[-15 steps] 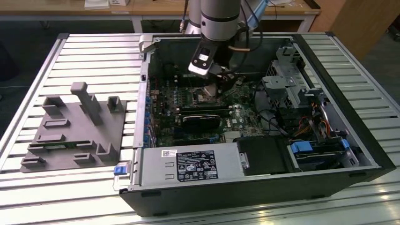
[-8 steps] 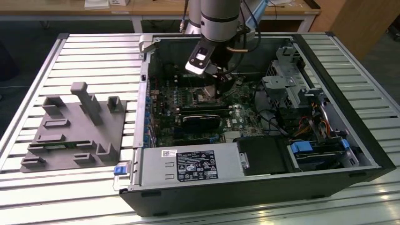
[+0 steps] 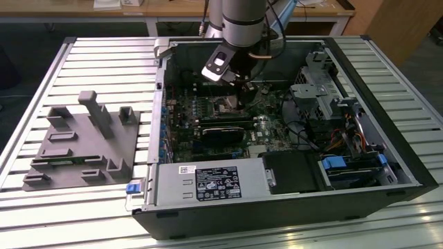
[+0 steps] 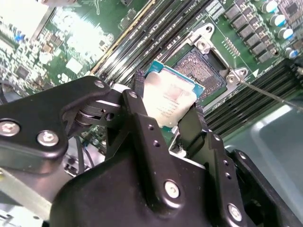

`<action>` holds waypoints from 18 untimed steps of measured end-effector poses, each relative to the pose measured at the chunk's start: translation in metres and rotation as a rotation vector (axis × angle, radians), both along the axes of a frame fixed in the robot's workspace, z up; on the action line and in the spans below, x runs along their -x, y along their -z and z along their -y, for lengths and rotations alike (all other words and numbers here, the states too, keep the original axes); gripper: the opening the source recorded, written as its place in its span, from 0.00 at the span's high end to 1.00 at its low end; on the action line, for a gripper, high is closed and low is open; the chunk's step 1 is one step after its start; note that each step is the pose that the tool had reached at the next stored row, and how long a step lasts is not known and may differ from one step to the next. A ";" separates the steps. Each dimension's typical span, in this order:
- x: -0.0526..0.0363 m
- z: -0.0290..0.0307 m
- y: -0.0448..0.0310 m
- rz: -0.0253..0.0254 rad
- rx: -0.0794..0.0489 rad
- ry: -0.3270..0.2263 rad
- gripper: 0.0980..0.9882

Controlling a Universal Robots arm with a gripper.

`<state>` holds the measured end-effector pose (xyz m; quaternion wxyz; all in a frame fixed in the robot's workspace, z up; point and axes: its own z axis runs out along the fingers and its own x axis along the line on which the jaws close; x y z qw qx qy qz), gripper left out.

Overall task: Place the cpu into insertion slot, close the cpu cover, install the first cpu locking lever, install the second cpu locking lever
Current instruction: 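Place the cpu into insertion slot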

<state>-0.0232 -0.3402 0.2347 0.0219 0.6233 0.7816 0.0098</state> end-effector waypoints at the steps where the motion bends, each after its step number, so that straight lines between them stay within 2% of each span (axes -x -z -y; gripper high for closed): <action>1: 0.0000 0.0000 0.0003 0.0000 0.000 0.018 0.51; 11: 0.0001 -0.0001 0.0042 0.0000 0.000 0.188 0.51; 18: 0.0028 -0.0045 0.0075 -0.0002 -0.002 0.219 0.51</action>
